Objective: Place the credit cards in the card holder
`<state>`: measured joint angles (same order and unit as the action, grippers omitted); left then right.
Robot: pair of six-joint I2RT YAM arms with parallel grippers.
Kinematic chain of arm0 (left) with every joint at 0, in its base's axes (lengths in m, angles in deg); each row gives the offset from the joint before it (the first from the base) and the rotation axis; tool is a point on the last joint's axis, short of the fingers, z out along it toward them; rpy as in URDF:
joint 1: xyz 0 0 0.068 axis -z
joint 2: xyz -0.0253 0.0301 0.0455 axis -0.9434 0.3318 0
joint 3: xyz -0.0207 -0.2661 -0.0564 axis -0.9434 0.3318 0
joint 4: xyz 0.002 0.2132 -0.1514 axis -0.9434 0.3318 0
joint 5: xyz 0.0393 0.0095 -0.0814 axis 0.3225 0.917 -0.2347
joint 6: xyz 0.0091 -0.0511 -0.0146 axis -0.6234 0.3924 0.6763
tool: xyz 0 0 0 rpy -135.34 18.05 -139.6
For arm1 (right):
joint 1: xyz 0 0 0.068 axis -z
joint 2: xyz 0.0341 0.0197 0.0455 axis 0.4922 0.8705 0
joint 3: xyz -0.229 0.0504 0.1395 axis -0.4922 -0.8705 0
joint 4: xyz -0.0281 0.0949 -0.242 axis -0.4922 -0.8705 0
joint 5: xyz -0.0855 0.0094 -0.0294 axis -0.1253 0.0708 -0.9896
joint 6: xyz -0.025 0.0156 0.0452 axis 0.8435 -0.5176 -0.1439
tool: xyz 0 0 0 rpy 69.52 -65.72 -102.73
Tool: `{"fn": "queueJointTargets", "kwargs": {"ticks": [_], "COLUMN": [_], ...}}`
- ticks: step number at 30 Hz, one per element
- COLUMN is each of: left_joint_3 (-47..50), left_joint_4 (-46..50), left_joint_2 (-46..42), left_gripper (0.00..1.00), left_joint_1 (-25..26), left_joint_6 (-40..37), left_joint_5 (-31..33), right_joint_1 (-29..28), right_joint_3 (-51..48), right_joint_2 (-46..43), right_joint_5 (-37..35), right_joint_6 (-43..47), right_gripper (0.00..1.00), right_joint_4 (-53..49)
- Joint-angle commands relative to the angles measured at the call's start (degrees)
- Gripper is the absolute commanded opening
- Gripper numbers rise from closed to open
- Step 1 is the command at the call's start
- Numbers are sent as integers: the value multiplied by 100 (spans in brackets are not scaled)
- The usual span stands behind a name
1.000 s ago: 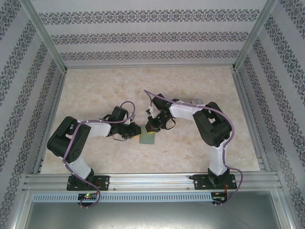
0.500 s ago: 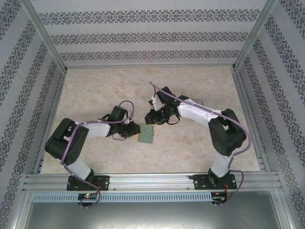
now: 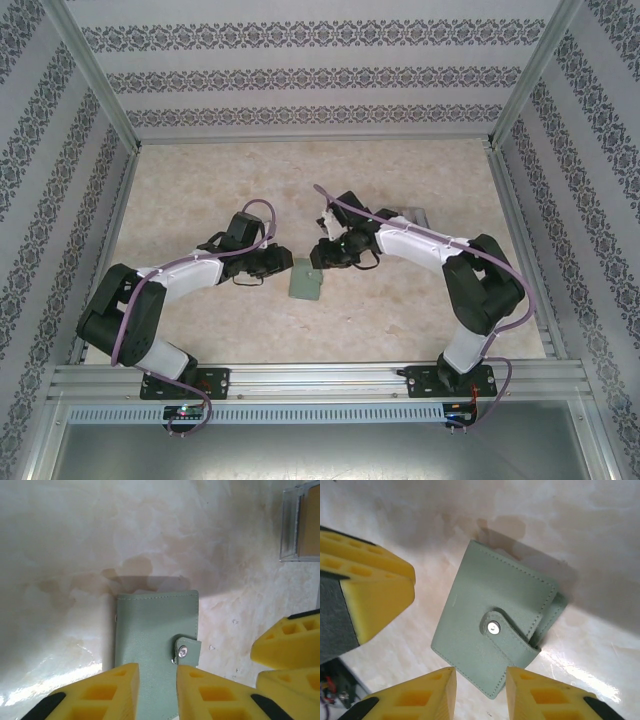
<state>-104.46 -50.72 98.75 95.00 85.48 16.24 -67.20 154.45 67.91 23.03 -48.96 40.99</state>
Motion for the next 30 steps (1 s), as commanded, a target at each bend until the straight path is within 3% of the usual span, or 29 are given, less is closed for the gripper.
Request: {"fn": "queueJointTargets", "kwargs": {"ticks": [1, 4, 8, 11, 17, 19, 20, 21, 23, 24, 26, 30], "left_joint_3": [-100, -45, 50, 77, -97, -84, -20, 92, 393, 595, 940, 1907], "left_joint_4": [329, 381, 423, 644, 1526, 1667, 1693, 1665, 1483, 1360, 1035, -530], "left_joint_2": [-73, -93, -183, -584, -2128, -2624, -2883, -3200, -3744, -3999, -4270, -4412], "left_gripper": [27, 27, 27, 33, 46, 50, 52, 58, 78, 100, 100, 100], "left_joint_1": [-3, -74, -256, -371, -373, -380, -378, -372, -368, -368, -378, -379], "left_joint_6": [-128, -102, -103, -205, -1009, -1257, -1379, -1535, -1842, -1940, -2135, -3547], "left_joint_5": [121, 189, 184, 409, 1729, 2150, 2412, 2649, 3094, 3401, 4060, 4378], "right_joint_1": [-203, -270, -365, -370, -341, -492, -546, -530, -349, -198, 202, 826], "right_joint_3": [209, 348, 393, -101, -1093, -1646, -2058, -2438, -2975, -3211, -3667, -4921], "right_joint_2": [215, 462, 430, -409, -2221, -3017, -3494, -3996, -4775, -5155, -5742, -6750], "right_joint_5": [-530, -397, -525, -1110, -2403, -3208, -3592, -3812, -4126, -4229, -4211, -4171], "right_joint_6": [85, 29, 40, 121, 624, 860, 1024, 1129, 1292, 1377, 1592, 2769], "right_gripper": [32, 26, 24, 32, 39, 47, 61, 98, 98, 98, 98, 98], "right_joint_4": [-210, -155, -48, 426, 1167, 1673, 2064, 2406, 2718, 2801, 3035, 4076]}}
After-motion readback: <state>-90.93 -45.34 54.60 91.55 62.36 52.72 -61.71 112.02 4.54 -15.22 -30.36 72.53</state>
